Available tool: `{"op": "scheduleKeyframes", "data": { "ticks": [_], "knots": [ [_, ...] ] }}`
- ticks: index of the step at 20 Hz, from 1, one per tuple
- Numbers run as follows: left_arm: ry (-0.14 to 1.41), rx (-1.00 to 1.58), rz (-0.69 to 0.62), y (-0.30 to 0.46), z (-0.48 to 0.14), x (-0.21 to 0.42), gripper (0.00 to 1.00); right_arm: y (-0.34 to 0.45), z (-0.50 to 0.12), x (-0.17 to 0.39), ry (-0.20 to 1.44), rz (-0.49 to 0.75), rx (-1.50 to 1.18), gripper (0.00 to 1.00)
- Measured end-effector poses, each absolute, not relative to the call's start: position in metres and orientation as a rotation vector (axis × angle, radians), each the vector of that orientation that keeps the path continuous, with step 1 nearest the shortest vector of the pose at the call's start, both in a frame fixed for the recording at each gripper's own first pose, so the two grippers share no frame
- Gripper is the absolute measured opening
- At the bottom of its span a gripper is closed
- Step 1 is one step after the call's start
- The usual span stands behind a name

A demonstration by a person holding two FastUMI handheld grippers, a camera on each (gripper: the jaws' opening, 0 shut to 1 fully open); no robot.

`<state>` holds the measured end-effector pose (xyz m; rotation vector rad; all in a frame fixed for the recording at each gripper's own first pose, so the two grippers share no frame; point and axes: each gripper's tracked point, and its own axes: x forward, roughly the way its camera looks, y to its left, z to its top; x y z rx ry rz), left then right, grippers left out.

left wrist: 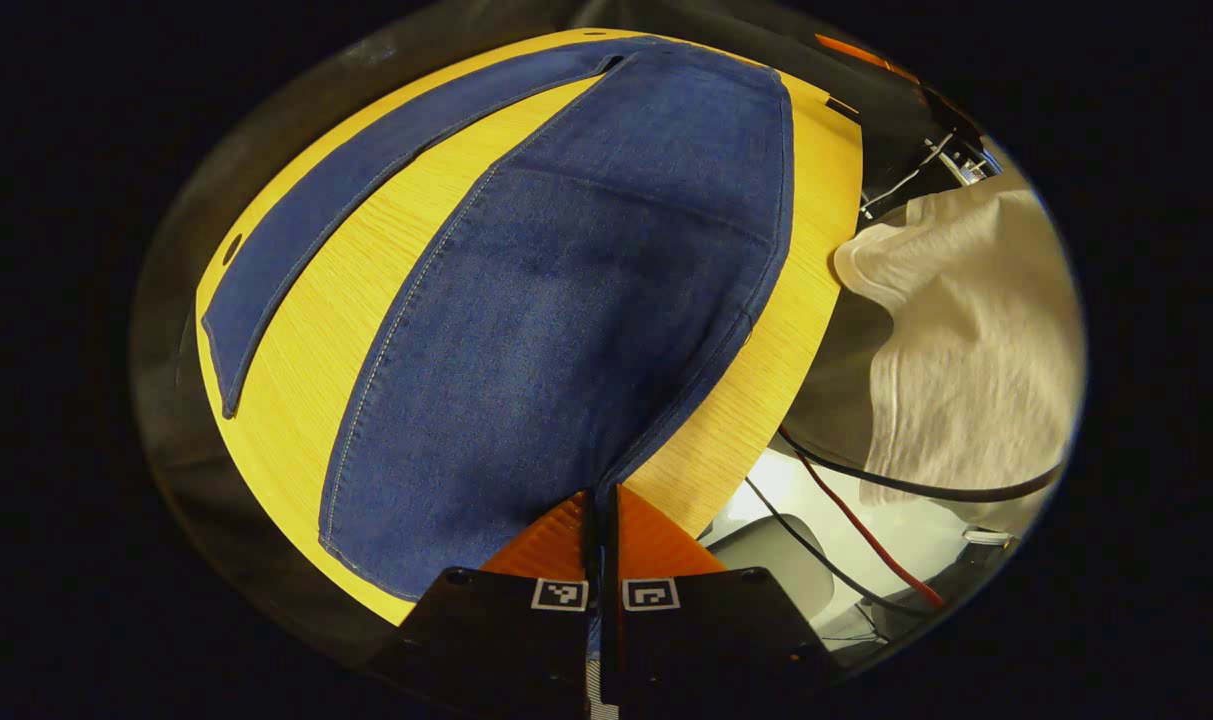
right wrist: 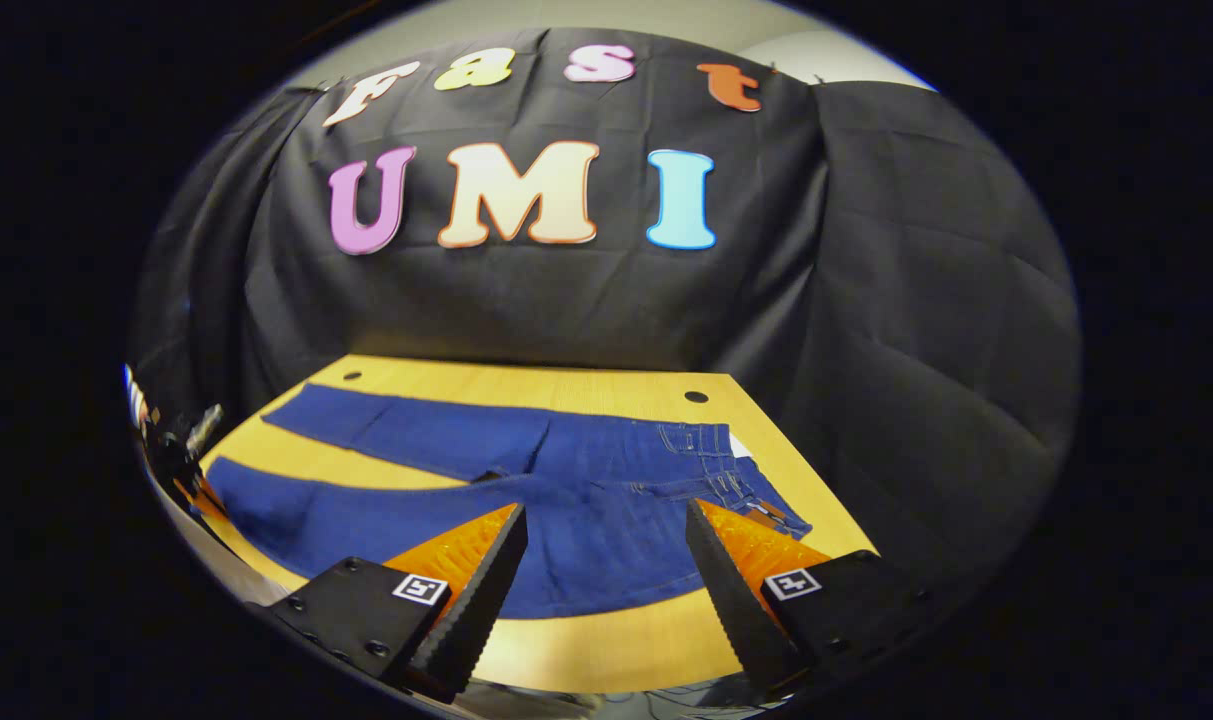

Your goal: Grasp the waist and the cuffs of the jeans and fold them to make the two legs overlap; first hold the waist and fold one-third of the jeans toward the cuffs, then hold the cuffs and fold the remaining one-third in the same direction to finish folding.

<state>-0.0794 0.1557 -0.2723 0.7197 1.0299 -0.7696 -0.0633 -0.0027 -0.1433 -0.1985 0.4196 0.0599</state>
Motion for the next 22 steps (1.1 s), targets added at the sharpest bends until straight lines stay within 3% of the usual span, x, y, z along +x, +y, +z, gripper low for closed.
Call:
{"op": "scheduleKeyframes", "data": {
  "ticks": [4,11,22],
  "knots": [
    [1.001,0.718,-0.776,0.156,-0.272,-0.079,0.00,-0.017,-0.173,-0.065,0.526,0.176,-0.395,0.99],
    [1.027,0.690,-0.761,0.157,-0.271,-0.077,0.00,-0.032,-0.231,-0.062,0.746,0.515,-0.784,1.00],
    [1.119,0.699,-0.650,0.159,-0.275,-0.073,0.00,-0.064,-0.313,-0.028,1.050,0.777,-0.910,1.00]
  ]
}}
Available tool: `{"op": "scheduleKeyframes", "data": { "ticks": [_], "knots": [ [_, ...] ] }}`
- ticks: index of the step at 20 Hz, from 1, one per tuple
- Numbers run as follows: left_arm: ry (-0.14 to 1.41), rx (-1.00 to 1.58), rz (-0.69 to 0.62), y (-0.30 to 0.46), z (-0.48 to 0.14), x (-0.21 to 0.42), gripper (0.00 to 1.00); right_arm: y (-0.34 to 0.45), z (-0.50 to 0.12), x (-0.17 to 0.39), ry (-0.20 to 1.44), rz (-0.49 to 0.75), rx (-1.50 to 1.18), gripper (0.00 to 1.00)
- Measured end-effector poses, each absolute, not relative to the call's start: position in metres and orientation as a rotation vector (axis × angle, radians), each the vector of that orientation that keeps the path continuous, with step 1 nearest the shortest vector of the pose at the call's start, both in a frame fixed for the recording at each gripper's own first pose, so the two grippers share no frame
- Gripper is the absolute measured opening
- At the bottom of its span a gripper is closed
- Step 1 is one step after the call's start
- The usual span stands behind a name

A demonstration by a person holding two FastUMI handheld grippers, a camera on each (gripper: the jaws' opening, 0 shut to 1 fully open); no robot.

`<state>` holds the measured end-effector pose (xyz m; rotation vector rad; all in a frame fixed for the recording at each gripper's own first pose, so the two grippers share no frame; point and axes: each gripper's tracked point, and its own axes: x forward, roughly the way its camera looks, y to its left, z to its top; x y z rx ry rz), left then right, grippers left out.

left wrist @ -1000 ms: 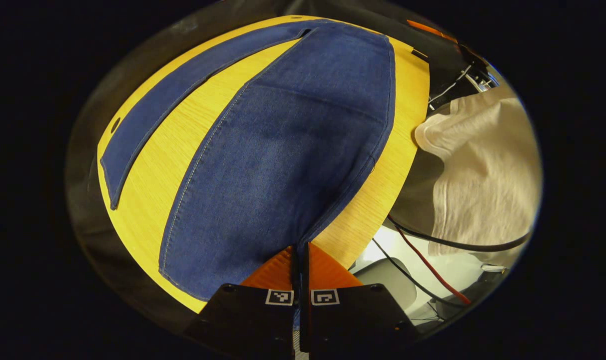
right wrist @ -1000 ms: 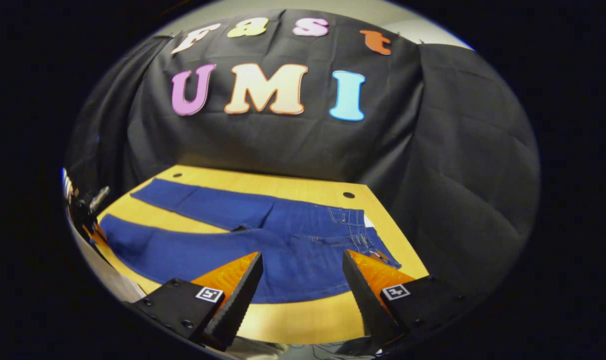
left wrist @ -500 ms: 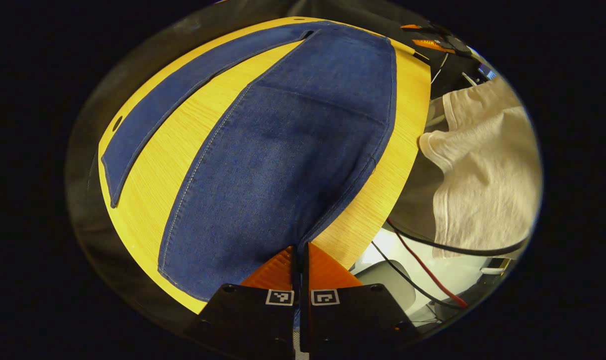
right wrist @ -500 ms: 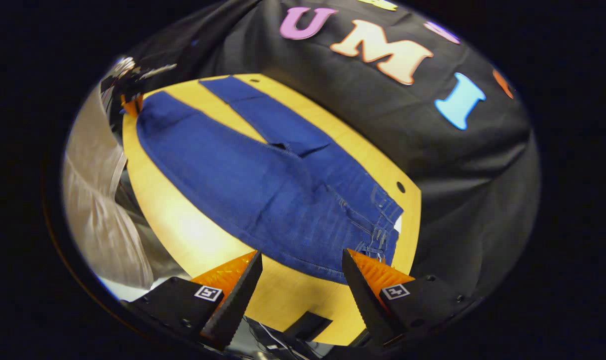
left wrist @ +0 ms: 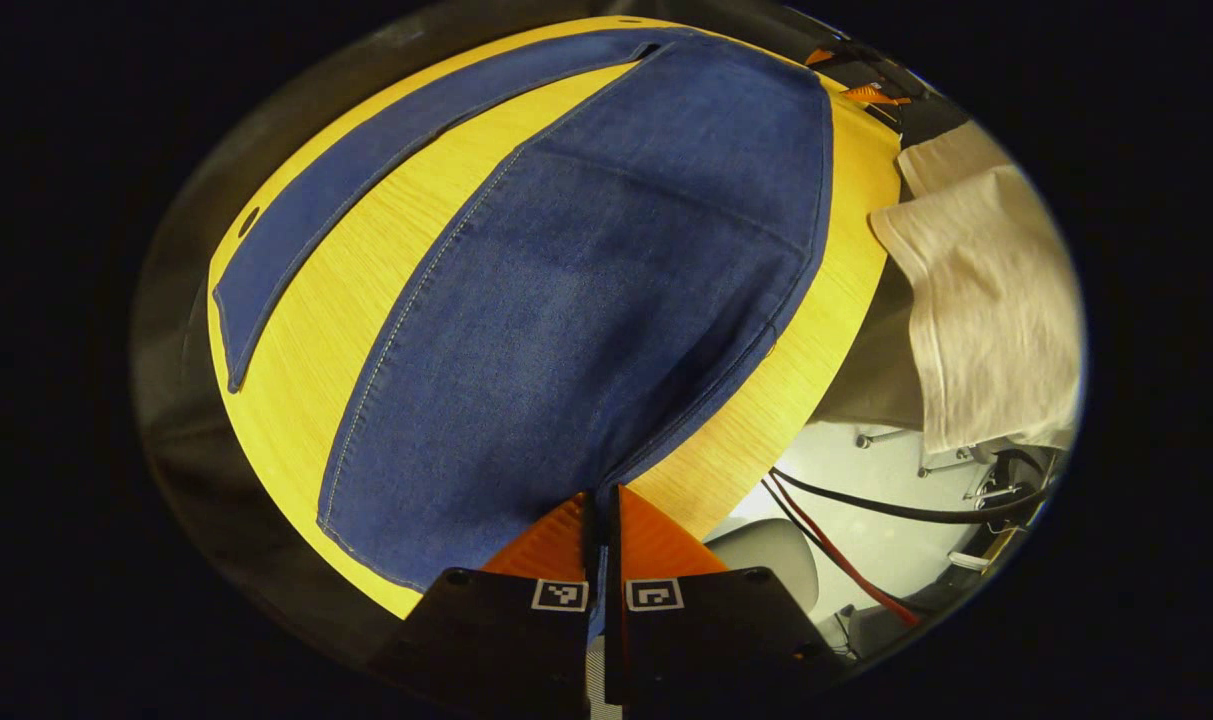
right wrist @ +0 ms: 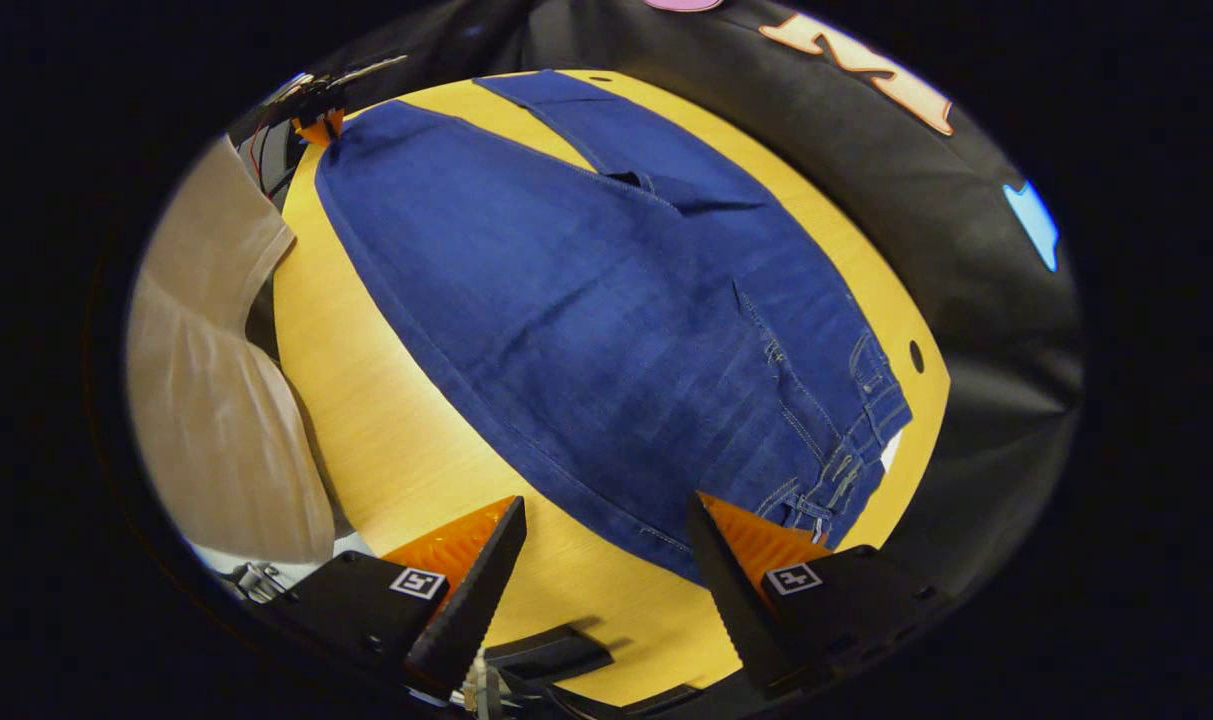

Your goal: Grasp the waist and the cuffs of the jeans and fold them to make the two legs overlap; first hold the waist and fold one-third of the jeans toward the cuffs, then hold the cuffs and fold the remaining one-third in the same direction to finish folding.

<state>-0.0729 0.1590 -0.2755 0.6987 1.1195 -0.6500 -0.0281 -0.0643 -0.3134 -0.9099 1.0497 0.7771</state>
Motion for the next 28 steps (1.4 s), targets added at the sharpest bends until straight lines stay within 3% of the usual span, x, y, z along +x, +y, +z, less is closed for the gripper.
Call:
{"op": "scheduleKeyframes", "data": {
  "ticks": [3,9,15,18,19,20,23,24,25,28],
  "knots": [
    [1.152,0.671,-0.630,0.160,-0.276,-0.073,0.00,-0.070,-0.330,-0.025,1.102,0.820,-0.924,1.00],
    [1.187,0.660,-0.636,0.159,-0.276,-0.071,0.00,-0.067,-0.342,-0.032,1.220,0.893,-0.864,0.82],
    [1.227,0.638,-0.657,0.159,-0.275,-0.071,0.00,-0.068,-0.344,-0.028,1.260,0.891,-0.873,0.82],
    [1.223,0.624,-0.665,0.158,-0.275,-0.070,0.00,-0.069,-0.344,-0.025,1.270,0.863,-0.857,0.75],
    [1.219,0.624,-0.667,0.159,-0.275,-0.070,0.00,-0.071,-0.345,-0.023,1.273,0.850,-0.849,0.67],
    [1.215,0.628,-0.671,0.158,-0.275,-0.070,0.00,-0.070,-0.342,-0.020,1.274,0.841,-0.839,0.68],
    [1.205,0.629,-0.677,0.158,-0.275,-0.070,0.00,-0.069,-0.340,-0.015,1.249,0.815,-0.818,0.43],
    [1.200,0.624,-0.677,0.158,-0.275,-0.070,0.00,-0.067,-0.339,-0.012,1.224,0.811,-0.812,0.43],
    [1.194,0.621,-0.677,0.159,-0.275,-0.070,0.00,-0.070,-0.340,-0.015,1.207,0.798,-0.815,0.19],
    [1.171,0.612,-0.670,0.158,-0.275,-0.071,0.00,-0.070,-0.338,-0.016,1.169,0.744,-0.815,0.04]
  ]
}}
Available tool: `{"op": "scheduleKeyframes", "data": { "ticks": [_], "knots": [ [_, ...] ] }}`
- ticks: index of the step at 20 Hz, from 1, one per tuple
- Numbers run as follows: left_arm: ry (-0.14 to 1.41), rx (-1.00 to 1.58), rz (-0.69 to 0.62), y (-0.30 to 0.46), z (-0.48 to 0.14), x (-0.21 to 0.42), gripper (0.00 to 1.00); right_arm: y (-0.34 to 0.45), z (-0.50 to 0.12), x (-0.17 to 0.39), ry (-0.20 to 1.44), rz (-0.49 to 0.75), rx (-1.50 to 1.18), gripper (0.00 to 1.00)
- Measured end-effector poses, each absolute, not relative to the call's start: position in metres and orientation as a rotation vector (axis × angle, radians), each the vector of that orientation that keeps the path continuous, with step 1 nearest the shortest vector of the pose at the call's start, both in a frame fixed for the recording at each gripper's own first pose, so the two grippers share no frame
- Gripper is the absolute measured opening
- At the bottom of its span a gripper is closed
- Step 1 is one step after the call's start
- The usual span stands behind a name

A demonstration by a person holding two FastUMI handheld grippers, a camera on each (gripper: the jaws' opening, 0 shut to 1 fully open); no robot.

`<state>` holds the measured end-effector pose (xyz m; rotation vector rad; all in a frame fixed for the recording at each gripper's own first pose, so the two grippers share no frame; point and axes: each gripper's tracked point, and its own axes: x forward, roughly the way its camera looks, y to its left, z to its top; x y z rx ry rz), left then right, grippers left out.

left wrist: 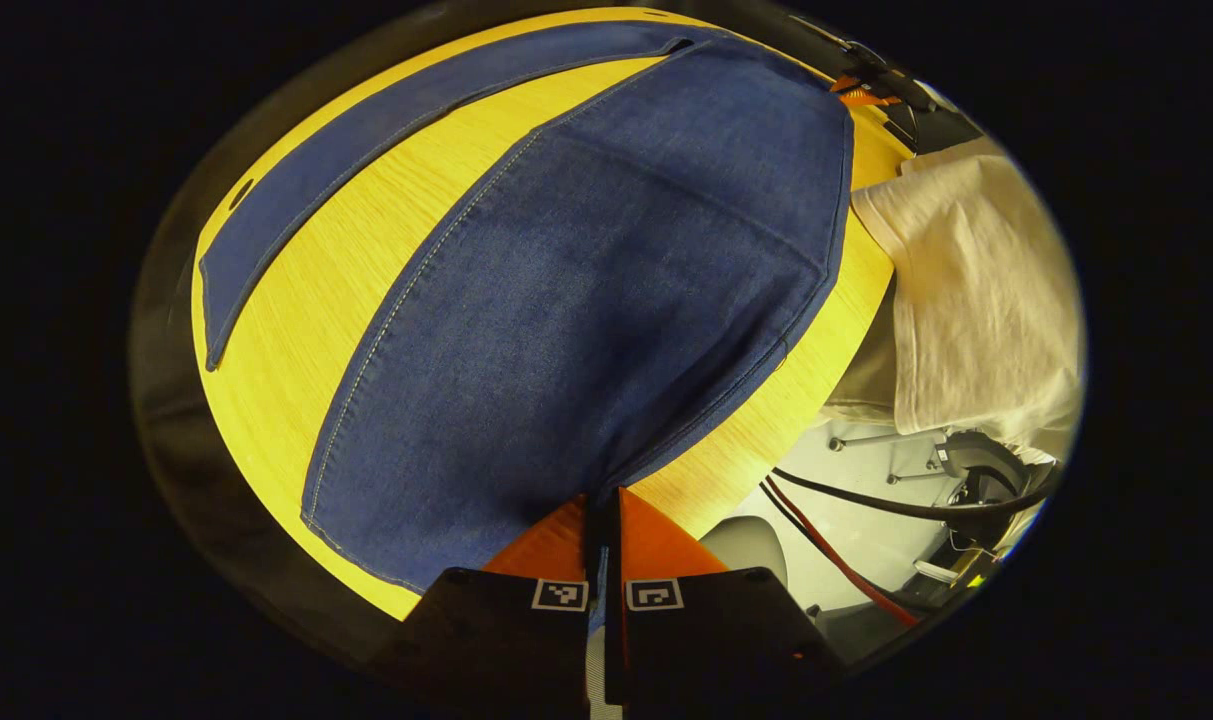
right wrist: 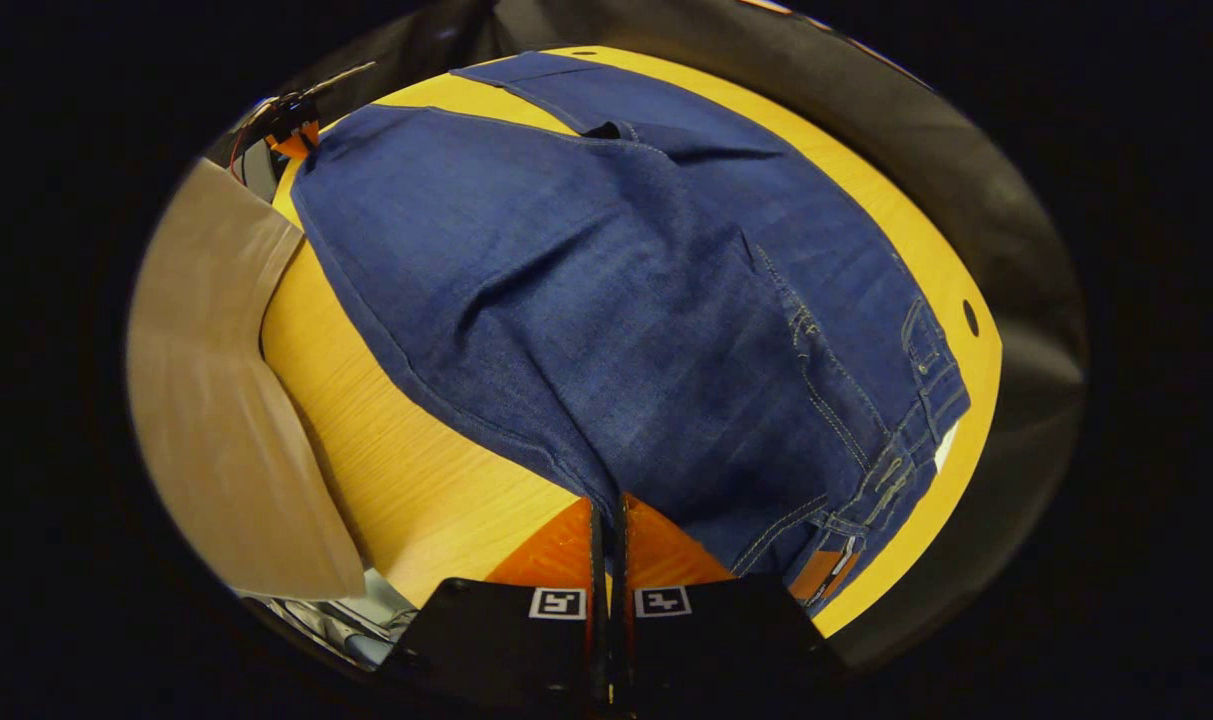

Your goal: Grasp the waist and the cuffs of the jeans and fold them to make the two legs overlap; first hold the waist and fold one-third of the jeans toward the cuffs, then hold the cuffs and fold the remaining one-third in the same direction to finish folding.

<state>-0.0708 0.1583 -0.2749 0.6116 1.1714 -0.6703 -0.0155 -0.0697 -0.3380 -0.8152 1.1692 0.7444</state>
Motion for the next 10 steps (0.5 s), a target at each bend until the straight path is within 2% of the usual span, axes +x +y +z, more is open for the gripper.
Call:
{"op": "scheduleKeyframes", "data": {
  "ticks": [4,10],
  "knots": [
    [1.078,0.544,-0.598,0.157,-0.273,-0.069,0.00,-0.072,-0.337,-0.014,1.124,0.625,-0.777,0.04],
    [0.818,0.370,-0.342,0.149,-0.266,-0.059,0.00,-0.069,-0.325,-0.010,0.971,0.396,-0.712,0.03]
  ]
}}
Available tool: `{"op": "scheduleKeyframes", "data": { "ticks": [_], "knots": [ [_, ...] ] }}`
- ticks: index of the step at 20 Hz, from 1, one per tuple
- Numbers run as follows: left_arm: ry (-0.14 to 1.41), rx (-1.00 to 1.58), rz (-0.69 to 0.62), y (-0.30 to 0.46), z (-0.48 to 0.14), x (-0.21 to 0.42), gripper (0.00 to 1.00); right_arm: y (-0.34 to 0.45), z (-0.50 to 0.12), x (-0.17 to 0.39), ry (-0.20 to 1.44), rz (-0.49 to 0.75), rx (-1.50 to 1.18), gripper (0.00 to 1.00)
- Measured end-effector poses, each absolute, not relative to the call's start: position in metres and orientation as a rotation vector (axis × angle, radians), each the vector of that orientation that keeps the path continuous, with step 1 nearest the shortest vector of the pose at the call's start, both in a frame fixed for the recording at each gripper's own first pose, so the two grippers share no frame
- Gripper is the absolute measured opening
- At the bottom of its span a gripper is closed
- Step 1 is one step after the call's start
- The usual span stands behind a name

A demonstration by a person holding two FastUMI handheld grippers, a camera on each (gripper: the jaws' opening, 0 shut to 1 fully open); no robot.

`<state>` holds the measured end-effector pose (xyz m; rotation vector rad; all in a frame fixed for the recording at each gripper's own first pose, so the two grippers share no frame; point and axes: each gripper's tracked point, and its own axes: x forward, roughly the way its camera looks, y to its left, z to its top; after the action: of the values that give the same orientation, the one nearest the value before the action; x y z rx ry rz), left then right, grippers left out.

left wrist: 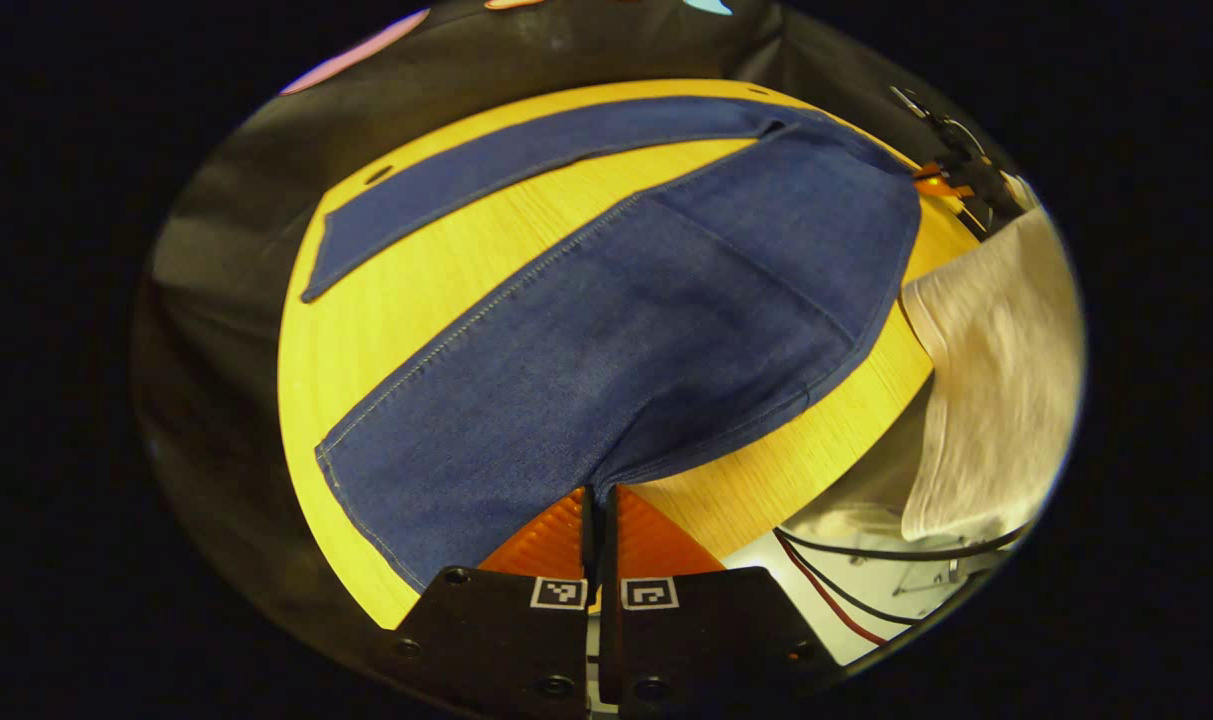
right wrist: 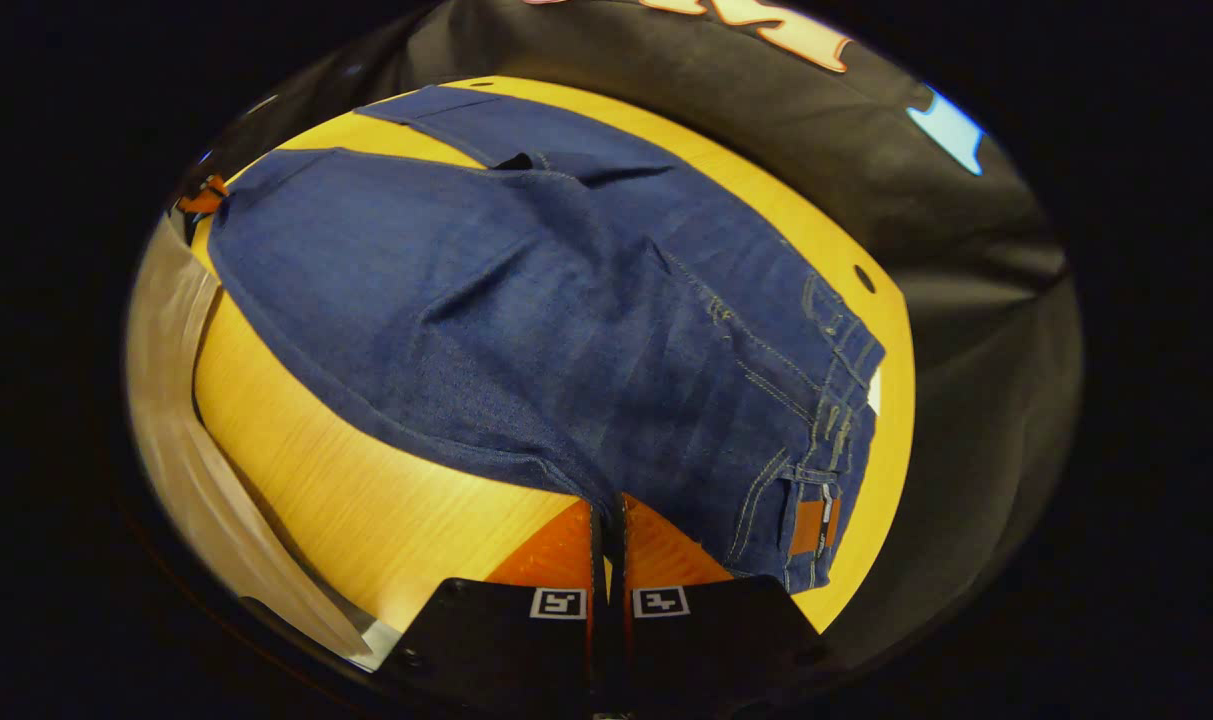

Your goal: Grasp the waist and the cuffs of the jeans and fold them to make the two legs overlap; first hold the waist and fold one-third of the jeans toward the cuffs, then hold the cuffs and fold the remaining one-third in the same direction to finish folding.

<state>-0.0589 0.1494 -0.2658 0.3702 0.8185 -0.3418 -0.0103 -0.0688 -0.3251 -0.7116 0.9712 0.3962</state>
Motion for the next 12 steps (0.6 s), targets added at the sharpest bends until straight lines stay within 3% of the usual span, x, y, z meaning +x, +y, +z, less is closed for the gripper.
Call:
{"op": "scheduleKeyframes", "data": {
  "ticks": [7,12],
  "knots": [
    [0.669,0.079,-0.282,0.136,-0.224,-0.055,0.00,-0.053,-0.269,0.006,0.855,0.254,-0.540,0.02],
    [0.446,-0.056,-0.233,0.148,-0.154,-0.038,0.00,-0.030,-0.220,0.022,0.771,0.199,-0.474,0.03]
  ]
}}
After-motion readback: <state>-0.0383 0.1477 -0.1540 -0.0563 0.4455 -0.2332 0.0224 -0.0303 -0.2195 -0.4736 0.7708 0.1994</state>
